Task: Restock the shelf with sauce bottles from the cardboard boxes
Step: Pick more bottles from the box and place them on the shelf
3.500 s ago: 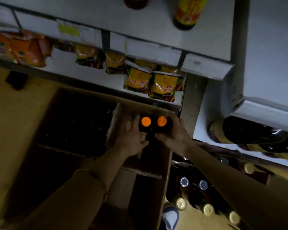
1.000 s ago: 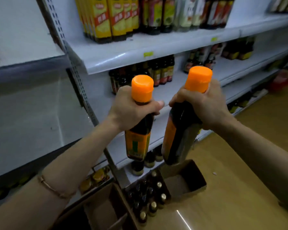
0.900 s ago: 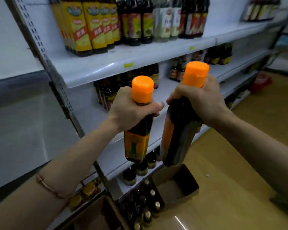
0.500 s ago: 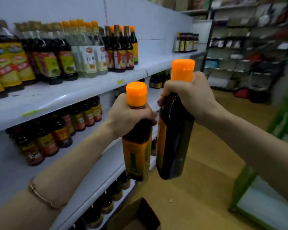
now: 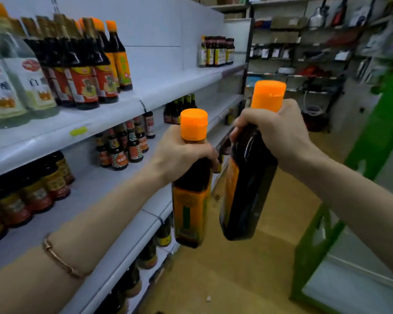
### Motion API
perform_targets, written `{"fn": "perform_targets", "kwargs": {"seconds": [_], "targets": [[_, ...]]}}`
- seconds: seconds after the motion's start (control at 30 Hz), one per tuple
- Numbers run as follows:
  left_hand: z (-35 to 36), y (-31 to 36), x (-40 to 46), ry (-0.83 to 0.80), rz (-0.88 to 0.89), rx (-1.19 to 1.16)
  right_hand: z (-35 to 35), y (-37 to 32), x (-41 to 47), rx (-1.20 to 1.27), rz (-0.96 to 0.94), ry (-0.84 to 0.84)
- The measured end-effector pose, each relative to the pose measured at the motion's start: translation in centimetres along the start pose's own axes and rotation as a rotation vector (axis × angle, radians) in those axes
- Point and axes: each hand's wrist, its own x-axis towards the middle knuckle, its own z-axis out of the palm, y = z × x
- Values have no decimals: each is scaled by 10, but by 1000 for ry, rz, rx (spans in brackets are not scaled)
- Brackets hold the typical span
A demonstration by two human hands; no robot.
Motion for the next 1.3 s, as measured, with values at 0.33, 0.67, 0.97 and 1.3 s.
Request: {"fn": "perform_targets", "kwargs": {"seconds": [0.33,0.67,0.97,1.3], "targets": [[35,-45,158,-76,30,3,-50,61,115,-96,19,116],[43,-84,296,95,9,129,-72,134,274,17,-65,-49],[17,-92,376,363,-39,188,-46,162,413,212,-139,-297],[-76,-97,410,625,-66,320,56,155,501,348,-235,-544]]}}
